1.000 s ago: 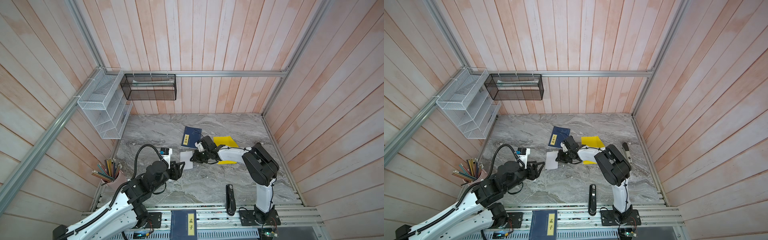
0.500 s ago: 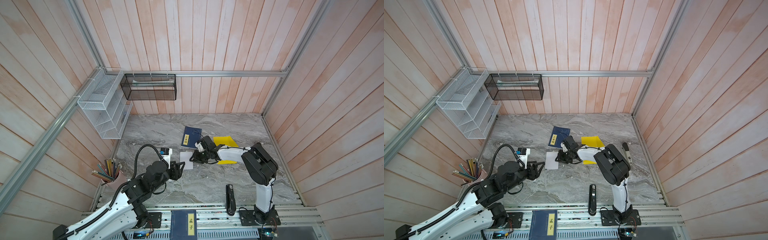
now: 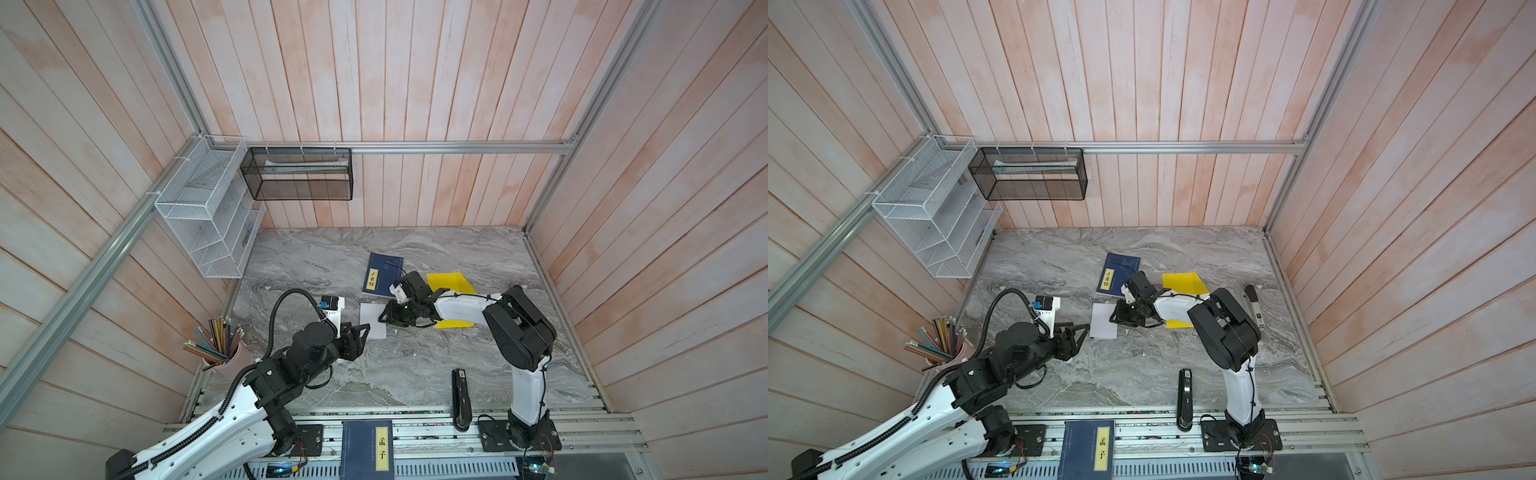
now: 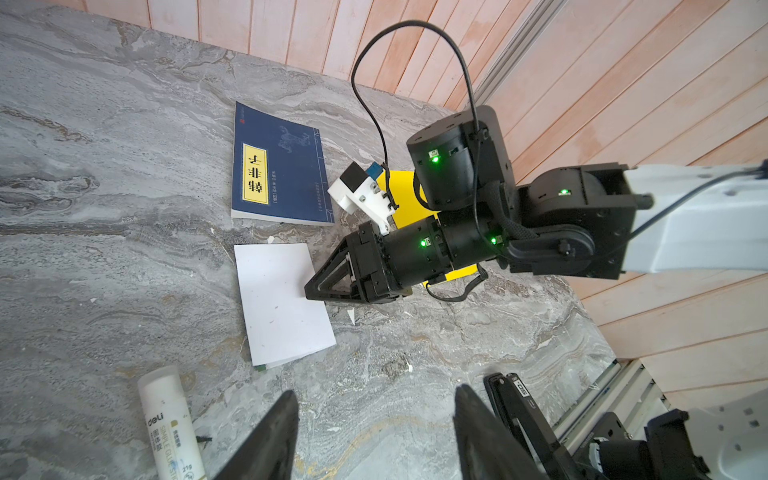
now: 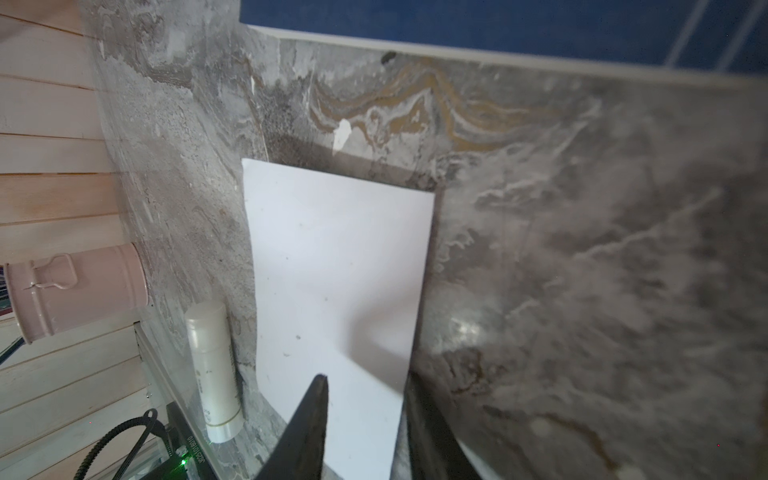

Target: Place the letter into the envelope and seal it

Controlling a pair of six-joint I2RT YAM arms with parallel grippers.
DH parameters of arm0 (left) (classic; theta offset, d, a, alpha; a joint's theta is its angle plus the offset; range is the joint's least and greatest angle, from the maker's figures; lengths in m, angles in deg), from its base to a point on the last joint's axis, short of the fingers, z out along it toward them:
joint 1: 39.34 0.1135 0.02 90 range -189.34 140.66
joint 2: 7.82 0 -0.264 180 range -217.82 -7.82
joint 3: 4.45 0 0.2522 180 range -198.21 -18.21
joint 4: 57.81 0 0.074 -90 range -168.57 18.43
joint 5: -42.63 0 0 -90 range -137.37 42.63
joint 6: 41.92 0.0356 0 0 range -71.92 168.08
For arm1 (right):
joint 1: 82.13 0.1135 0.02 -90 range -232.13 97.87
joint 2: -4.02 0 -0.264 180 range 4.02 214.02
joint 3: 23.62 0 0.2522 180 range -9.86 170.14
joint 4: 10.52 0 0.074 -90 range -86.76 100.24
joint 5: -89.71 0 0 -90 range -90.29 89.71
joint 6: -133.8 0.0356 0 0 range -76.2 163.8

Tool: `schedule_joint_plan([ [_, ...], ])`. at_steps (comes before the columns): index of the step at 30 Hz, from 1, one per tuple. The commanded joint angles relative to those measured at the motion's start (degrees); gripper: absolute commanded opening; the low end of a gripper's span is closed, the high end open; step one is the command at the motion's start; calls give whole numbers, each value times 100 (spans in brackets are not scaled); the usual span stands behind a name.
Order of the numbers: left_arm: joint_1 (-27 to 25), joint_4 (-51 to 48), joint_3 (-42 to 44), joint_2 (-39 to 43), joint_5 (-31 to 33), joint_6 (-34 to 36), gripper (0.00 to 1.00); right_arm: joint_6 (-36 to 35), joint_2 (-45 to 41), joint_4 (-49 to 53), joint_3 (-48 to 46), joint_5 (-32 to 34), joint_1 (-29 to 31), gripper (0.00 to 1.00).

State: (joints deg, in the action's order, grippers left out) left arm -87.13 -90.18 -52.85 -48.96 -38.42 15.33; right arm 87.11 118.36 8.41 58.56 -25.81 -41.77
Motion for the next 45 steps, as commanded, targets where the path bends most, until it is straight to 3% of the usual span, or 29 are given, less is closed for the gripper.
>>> schedule_joint_plan([
  [1, 24, 51, 76, 37, -25, 41, 62, -60, 49, 228, 136, 143, -19, 35],
  [16, 19, -36, 3, 64, -61, 6, 65, -199, -187, 561, 246, 359, -28, 40],
  [36, 15, -604, -358, 239, 166, -134, 67, -380, -1244, 924, -12, 687, -68, 42],
  [45, 20, -576, -359, 106, 36, -317, 62, -752, -2269, 1264, -619, 1072, -666, 42],
])
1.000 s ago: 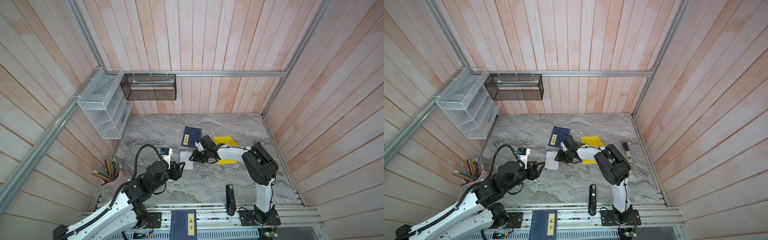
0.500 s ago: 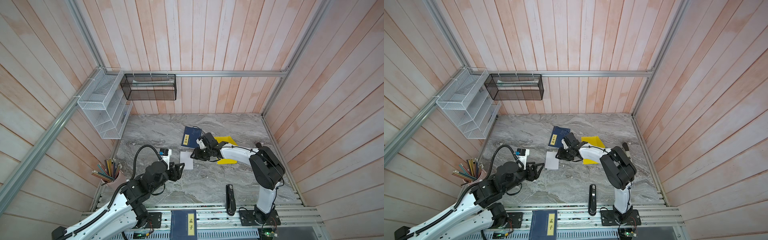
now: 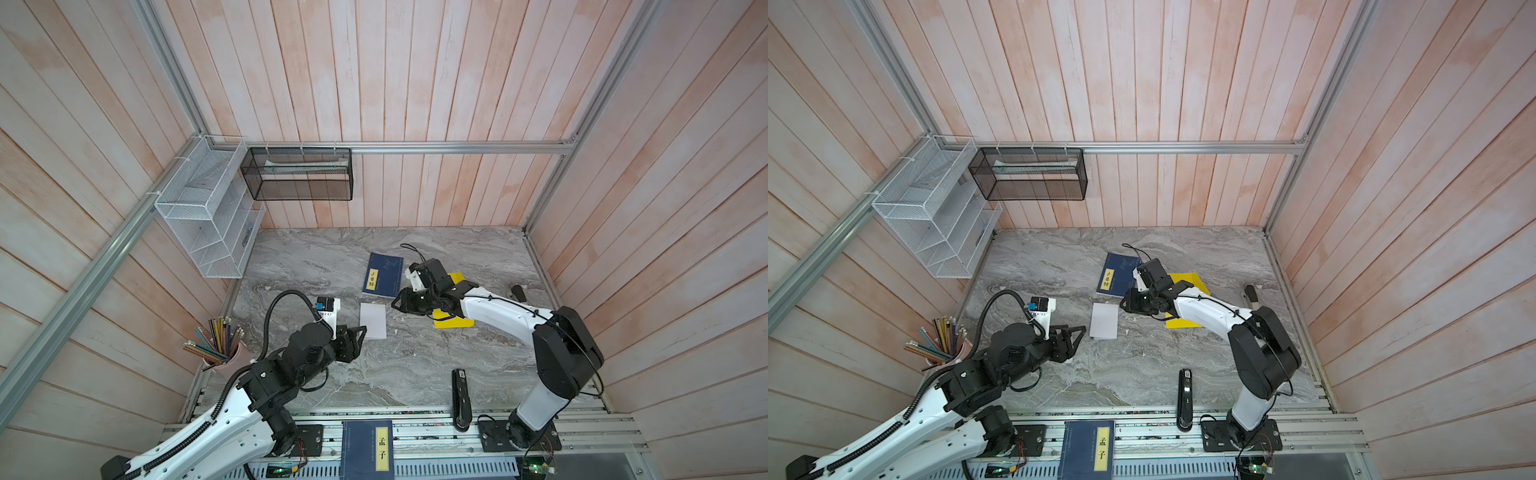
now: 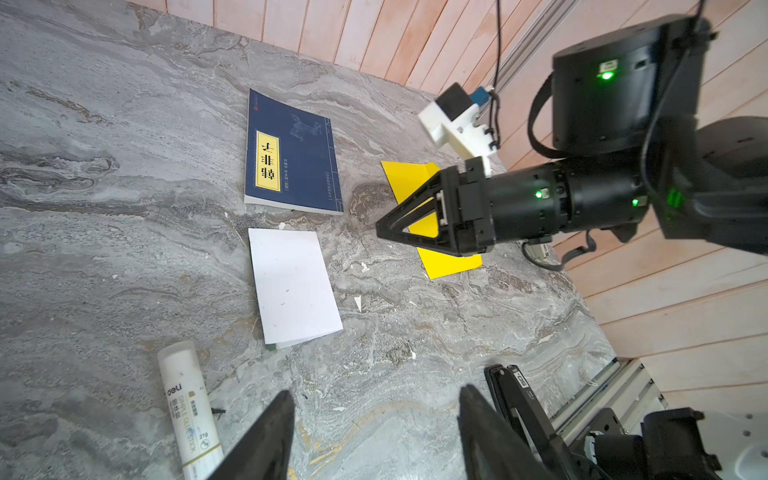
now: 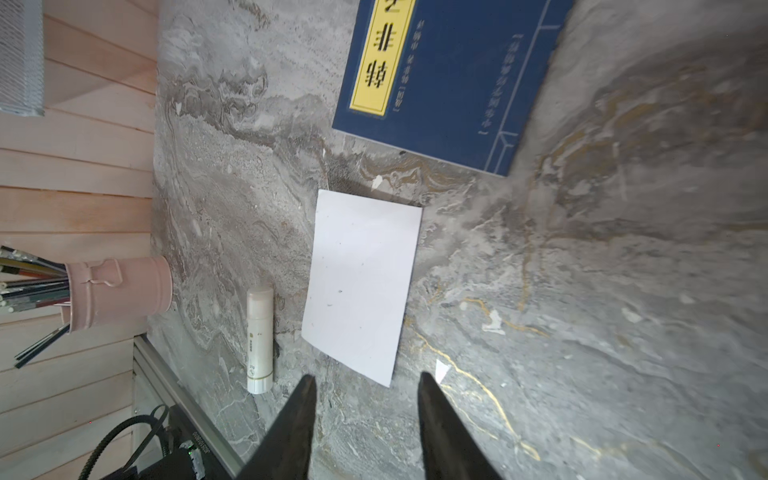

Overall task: Place the letter into the envelope and seal it
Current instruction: 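Lift the right gripper off the sheet and move it to the yellow envelope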

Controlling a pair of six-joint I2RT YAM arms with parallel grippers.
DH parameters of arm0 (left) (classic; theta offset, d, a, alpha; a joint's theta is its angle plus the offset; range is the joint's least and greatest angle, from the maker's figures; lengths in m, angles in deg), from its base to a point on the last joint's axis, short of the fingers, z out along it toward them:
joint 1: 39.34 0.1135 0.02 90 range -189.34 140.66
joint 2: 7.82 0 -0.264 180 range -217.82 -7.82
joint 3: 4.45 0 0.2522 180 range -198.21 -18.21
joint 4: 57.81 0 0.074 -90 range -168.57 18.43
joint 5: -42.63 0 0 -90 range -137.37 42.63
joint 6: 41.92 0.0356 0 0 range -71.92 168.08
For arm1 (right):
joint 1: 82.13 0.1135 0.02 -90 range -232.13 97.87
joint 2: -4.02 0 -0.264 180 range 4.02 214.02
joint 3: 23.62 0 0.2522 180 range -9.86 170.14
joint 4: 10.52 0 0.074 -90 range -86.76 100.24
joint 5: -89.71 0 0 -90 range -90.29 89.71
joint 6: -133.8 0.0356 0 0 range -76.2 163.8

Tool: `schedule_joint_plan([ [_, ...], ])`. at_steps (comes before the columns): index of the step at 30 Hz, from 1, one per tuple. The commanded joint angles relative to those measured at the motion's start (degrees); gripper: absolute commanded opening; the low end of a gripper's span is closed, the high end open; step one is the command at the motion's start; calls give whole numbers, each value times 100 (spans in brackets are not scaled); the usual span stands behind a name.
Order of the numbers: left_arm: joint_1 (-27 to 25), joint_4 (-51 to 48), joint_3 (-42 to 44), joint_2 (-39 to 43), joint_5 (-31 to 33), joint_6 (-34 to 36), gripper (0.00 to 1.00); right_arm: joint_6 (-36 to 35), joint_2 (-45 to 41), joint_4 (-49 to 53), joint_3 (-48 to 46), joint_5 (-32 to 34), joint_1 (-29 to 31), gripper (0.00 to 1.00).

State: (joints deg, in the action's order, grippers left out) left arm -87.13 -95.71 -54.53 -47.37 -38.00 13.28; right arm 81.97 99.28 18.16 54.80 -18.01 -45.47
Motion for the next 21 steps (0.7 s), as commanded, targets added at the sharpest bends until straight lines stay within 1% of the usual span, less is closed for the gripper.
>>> schedule_joint_plan([
  [1, 7, 15, -194, -80, -42, -122, 62, -282, -510, 311, -376, 299, -436, 41],
  [6, -15, 377, -214, -370, -244, -162, 62, -502, -1394, 426, -1037, 473, -1536, 41],
  [11, -55, 889, -262, -918, -501, -149, 61, -601, -1881, 321, -1495, 620, -2654, 42],
  [16, -99, 1513, -202, -1350, -764, -241, 61, -735, -1701, 159, -1656, 625, -3291, 46],
  [21, -104, 1926, -126, -1611, -952, -306, 62, -899, -1326, -140, -1663, 397, -3626, 57],
])
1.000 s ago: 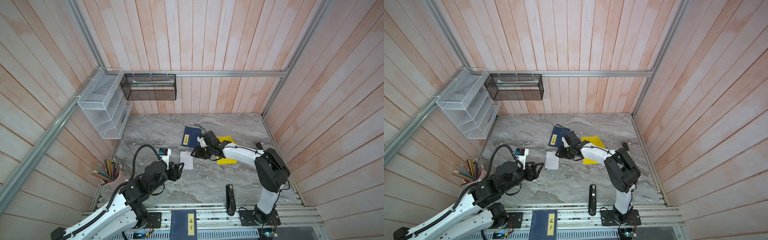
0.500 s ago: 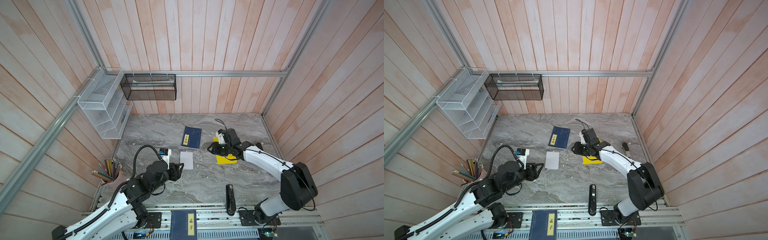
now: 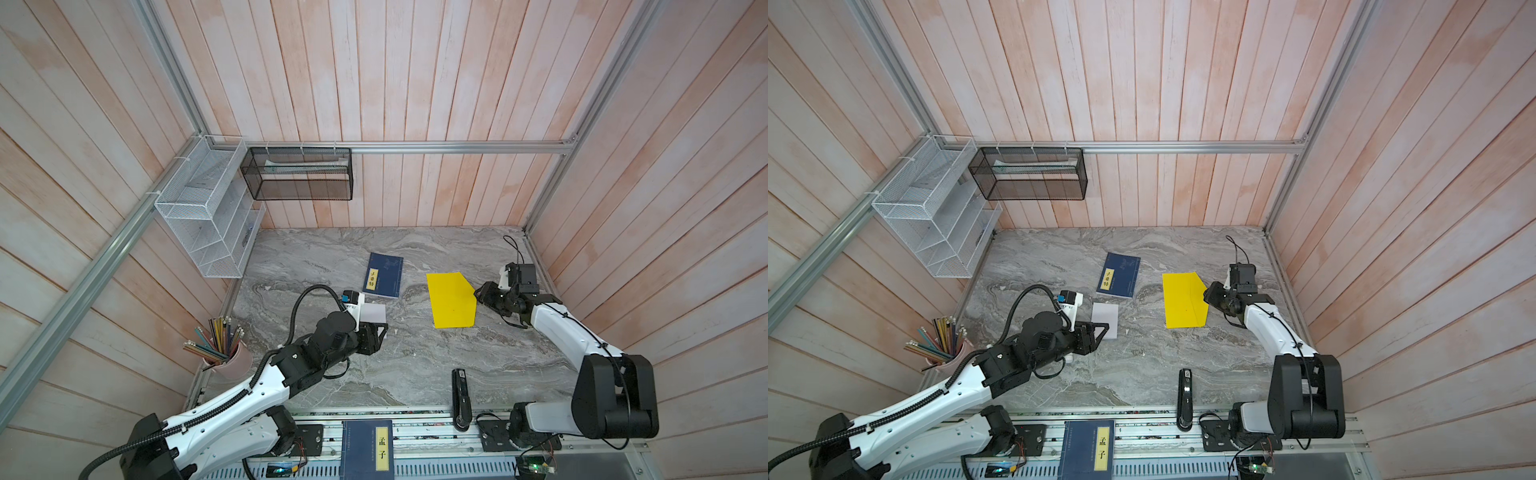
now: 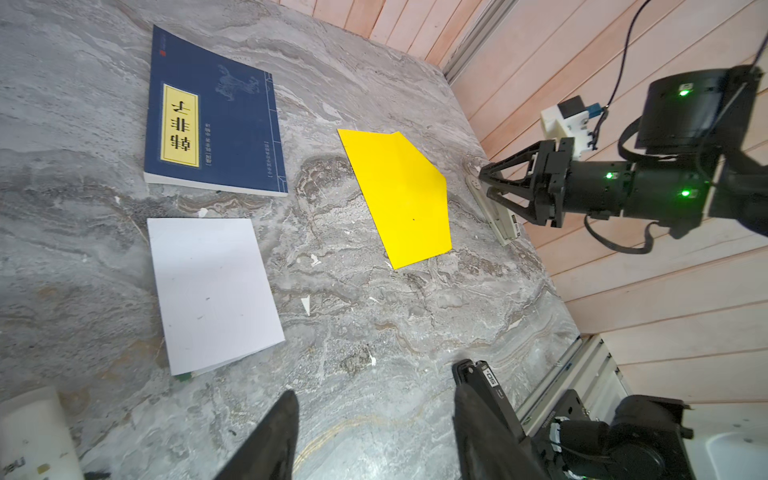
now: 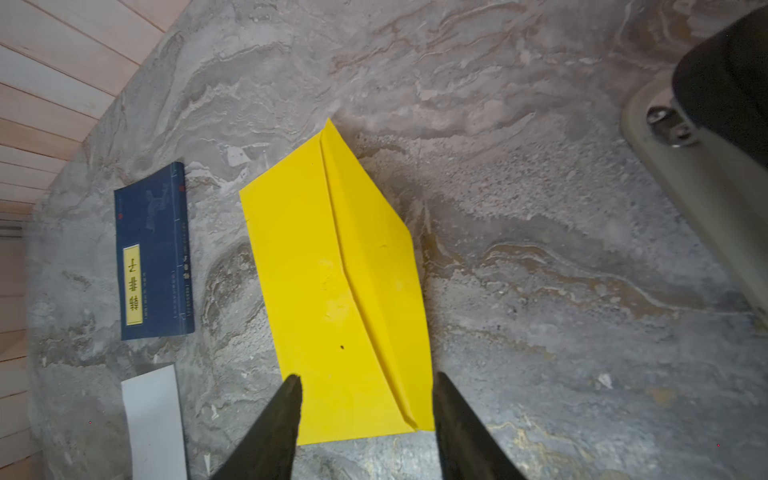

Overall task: Place the letter into the envelope and seal it
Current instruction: 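Lift the right gripper off the sheet and move it to the yellow envelope, then grasp the yellow envelope's edge with the right gripper and lift it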

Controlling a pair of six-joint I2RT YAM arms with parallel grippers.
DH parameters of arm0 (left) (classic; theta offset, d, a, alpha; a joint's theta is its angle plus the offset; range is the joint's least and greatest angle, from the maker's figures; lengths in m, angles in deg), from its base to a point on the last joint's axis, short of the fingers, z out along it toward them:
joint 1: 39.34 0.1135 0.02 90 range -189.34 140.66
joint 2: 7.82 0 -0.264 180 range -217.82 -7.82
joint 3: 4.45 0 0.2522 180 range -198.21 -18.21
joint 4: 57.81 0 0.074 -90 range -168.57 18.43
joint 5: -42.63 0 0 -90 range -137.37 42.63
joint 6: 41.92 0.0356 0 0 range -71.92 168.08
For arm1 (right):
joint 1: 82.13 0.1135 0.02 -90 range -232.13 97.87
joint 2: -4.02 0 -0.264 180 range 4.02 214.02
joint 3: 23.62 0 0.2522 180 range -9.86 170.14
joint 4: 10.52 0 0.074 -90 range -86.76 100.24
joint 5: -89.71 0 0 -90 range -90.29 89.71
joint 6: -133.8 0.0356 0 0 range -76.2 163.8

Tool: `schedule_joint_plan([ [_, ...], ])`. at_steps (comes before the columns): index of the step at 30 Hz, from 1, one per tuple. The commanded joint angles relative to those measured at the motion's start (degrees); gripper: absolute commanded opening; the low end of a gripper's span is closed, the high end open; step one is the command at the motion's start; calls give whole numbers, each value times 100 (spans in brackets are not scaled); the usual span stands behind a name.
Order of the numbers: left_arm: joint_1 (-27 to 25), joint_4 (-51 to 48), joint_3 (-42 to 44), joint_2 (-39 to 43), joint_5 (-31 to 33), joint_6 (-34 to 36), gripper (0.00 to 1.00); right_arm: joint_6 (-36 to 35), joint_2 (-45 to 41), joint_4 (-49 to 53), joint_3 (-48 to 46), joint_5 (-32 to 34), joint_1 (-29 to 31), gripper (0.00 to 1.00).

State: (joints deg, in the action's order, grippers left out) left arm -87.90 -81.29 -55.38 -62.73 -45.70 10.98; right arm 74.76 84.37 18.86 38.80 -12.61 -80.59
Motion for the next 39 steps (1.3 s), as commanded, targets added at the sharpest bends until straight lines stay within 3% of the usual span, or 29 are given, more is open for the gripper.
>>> schedule_joint_plan([
  [1, -29, 534, -38, -106, -193, -82, 62, -178, 217, -305, -83, -160, -153, 59],
  [8, -31, 742, -2, -233, -281, -105, 63, -430, 972, -624, 131, -407, -286, 62],
  [16, -30, 837, 67, -303, -325, -108, 63, -805, 1875, -684, 544, -962, -312, 55],
  [20, -31, 855, 86, -309, -317, -86, 63, -896, 2051, -750, 624, -1063, -309, 46],
  [32, -15, 870, 100, -275, -291, -38, 63, -983, 2234, -555, 862, -1248, -290, 4],
  [39, -12, 813, 98, -210, -268, -7, 63, -1074, 1701, -203, 811, -1235, 140, 0],
])
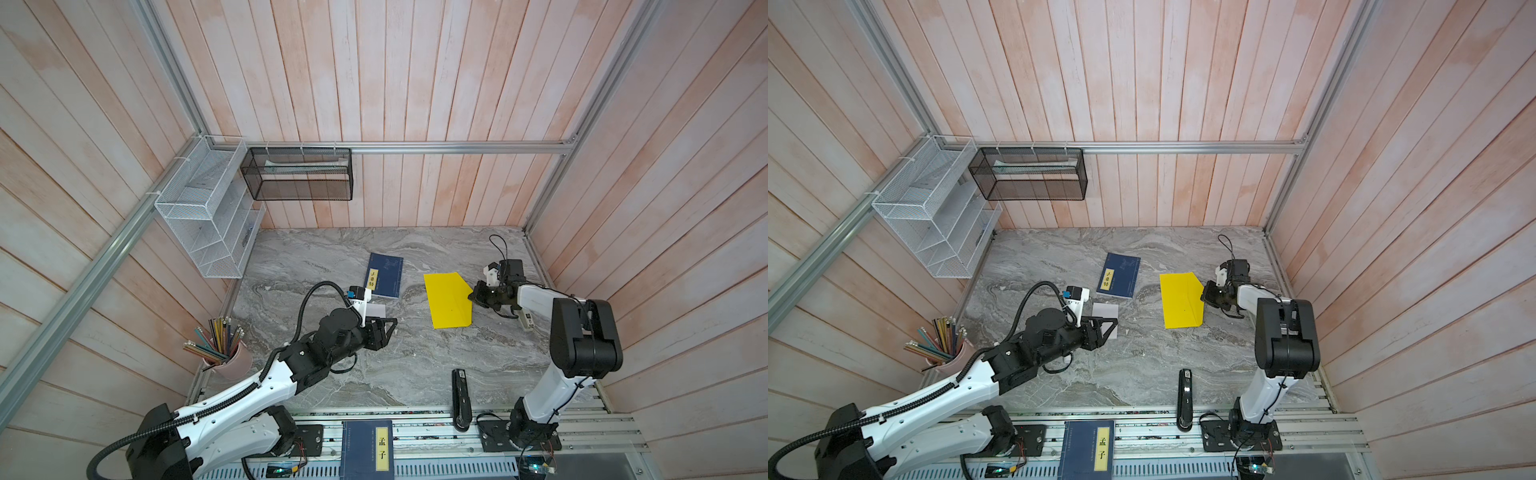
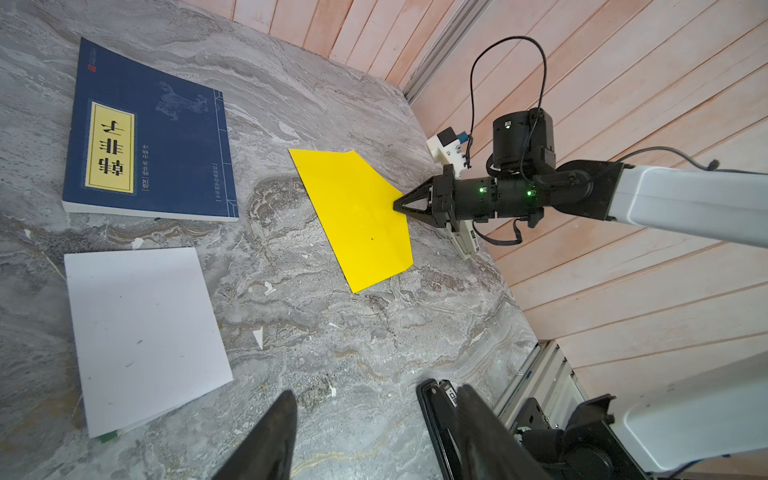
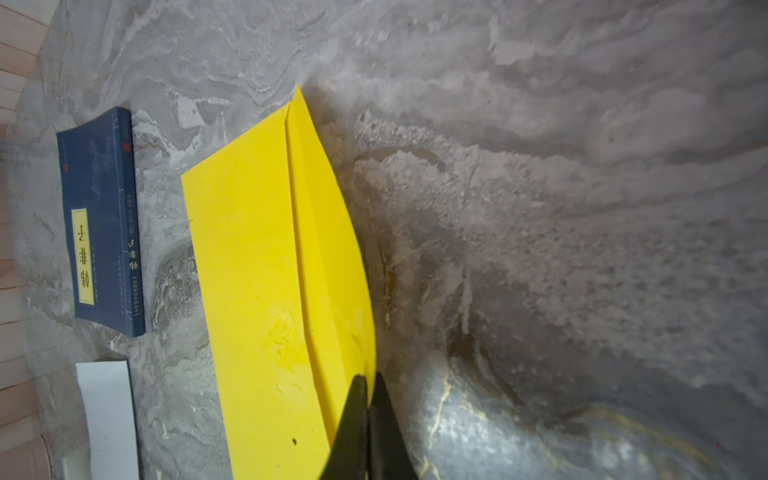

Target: Place the letter into the envelope and seal it

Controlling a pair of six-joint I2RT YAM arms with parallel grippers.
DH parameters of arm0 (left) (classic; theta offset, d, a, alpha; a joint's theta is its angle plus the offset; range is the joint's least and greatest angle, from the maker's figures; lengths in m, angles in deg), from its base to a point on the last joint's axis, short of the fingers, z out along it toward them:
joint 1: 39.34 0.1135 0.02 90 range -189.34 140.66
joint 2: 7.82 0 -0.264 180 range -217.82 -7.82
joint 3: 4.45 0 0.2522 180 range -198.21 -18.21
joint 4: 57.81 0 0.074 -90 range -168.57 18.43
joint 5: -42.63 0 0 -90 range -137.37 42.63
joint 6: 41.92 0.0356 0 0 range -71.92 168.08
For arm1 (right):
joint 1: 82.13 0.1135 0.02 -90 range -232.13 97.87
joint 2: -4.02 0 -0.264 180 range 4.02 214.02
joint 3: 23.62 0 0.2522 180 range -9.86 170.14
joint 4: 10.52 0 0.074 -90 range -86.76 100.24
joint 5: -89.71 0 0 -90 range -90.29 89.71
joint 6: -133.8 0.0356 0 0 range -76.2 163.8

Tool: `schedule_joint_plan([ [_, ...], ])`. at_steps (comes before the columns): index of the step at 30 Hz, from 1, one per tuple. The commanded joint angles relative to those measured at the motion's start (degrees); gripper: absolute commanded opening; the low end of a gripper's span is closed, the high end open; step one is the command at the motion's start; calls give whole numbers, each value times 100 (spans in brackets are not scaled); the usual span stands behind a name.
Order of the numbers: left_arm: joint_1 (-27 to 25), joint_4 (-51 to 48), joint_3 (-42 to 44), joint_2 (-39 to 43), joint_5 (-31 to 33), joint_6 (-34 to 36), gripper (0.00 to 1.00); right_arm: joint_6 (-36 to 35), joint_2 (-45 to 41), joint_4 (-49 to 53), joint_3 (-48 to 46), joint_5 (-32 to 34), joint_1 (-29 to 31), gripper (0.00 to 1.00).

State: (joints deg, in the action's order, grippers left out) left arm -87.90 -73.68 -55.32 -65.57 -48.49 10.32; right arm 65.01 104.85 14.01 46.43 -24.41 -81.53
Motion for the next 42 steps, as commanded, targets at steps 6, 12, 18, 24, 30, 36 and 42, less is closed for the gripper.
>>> schedule_joint_plan([
  [6, -4, -34, 111, 215, 125, 71, 63, 452, -1056, 460, -179, 138, 600, 0],
  [12, -5, -132, 31, 275, 200, 102, 63, 1176, -1810, 264, -738, 507, 1088, 0],
  [18, 0, -252, 65, 420, 256, 93, 63, 1620, -2226, 0, -1215, 652, 1570, 0],
  [24, -5, -368, 87, 569, 315, 93, 63, 1835, -2301, -37, -1404, 864, 1915, 0],
  [30, -5, -498, 89, 711, 359, 93, 63, 2132, -2349, -204, -1648, 1182, 2308, 0],
  [36, 2, -600, 37, 768, 403, 146, 63, 2151, -2279, -291, -1805, 1335, 2549, 0],
  [42, 0, -633, 34, 792, 402, 163, 63, 2033, -2324, -385, -1932, 1488, 2773, 0],
])
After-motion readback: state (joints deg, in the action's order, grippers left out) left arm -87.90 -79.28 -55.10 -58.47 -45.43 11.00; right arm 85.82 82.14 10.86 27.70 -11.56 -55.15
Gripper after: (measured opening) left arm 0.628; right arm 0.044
